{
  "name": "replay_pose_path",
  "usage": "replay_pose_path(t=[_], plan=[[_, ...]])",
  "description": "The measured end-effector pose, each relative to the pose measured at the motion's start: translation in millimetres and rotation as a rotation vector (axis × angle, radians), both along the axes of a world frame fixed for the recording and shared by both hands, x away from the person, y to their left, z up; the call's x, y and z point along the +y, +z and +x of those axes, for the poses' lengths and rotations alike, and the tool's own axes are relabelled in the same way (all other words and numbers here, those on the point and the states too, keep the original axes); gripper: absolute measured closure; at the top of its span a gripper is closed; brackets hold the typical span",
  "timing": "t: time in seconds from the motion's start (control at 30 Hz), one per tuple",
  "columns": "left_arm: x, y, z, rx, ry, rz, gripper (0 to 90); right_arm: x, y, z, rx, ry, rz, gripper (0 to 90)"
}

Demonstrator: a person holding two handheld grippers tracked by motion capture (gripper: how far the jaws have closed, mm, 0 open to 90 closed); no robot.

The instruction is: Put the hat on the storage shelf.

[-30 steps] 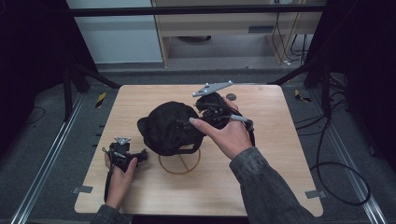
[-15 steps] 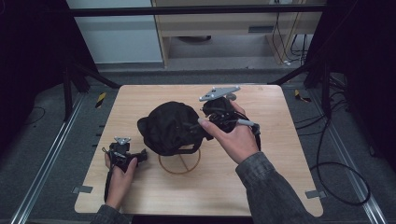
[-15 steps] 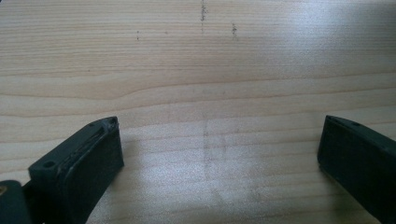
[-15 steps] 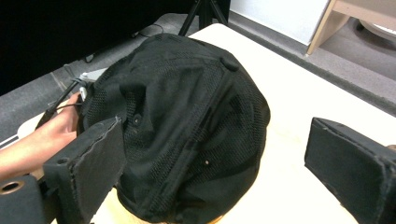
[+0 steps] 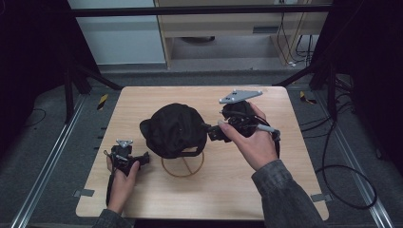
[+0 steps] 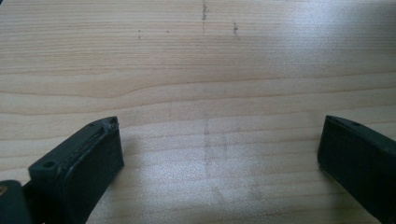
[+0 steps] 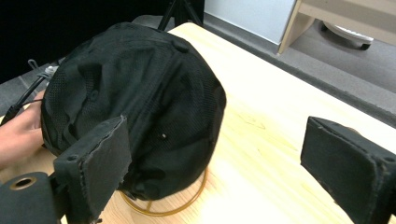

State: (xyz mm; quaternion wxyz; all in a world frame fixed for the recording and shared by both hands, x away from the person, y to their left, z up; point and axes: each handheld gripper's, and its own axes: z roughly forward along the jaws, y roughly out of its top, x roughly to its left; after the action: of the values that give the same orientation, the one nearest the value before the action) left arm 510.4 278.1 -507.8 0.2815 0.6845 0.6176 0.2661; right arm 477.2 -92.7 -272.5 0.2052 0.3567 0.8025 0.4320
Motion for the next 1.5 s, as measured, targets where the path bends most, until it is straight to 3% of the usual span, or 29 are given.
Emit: replay_pose_path(t=[0.17, 0.3, 0.67, 0.9, 1.5], plan=[[0.0, -0.1, -0.4, -0.002, 0.005, 0.000, 0.0, -17.5, 2.8, -7.8, -0.021, -0.014, 0.019, 8.4], [0.0, -0.1, 1.4, -0.002, 0.005, -0.001, 0.0, -29.5, -5.4, -1.6, -0.012, -0.044, 0.001, 8.9], [0.0, -0.1, 0.2, -0.002, 0.009, -0.001, 0.0, -54.2, -22.5, -0.6, -0.012, -0.079, 0.044, 9.3], [0.0, -0.1, 0.3, -0.001, 0.010, -0.001, 0.0, -63.6, -31.7, -2.1, -0.017, -0.085, 0.045, 9.3], [0.0, -0.1, 0.4, -0.002, 0.010, -0.001, 0.0, -102.5, -92.2, -10.6, 0.039, -0.173, 0.068, 9.2]])
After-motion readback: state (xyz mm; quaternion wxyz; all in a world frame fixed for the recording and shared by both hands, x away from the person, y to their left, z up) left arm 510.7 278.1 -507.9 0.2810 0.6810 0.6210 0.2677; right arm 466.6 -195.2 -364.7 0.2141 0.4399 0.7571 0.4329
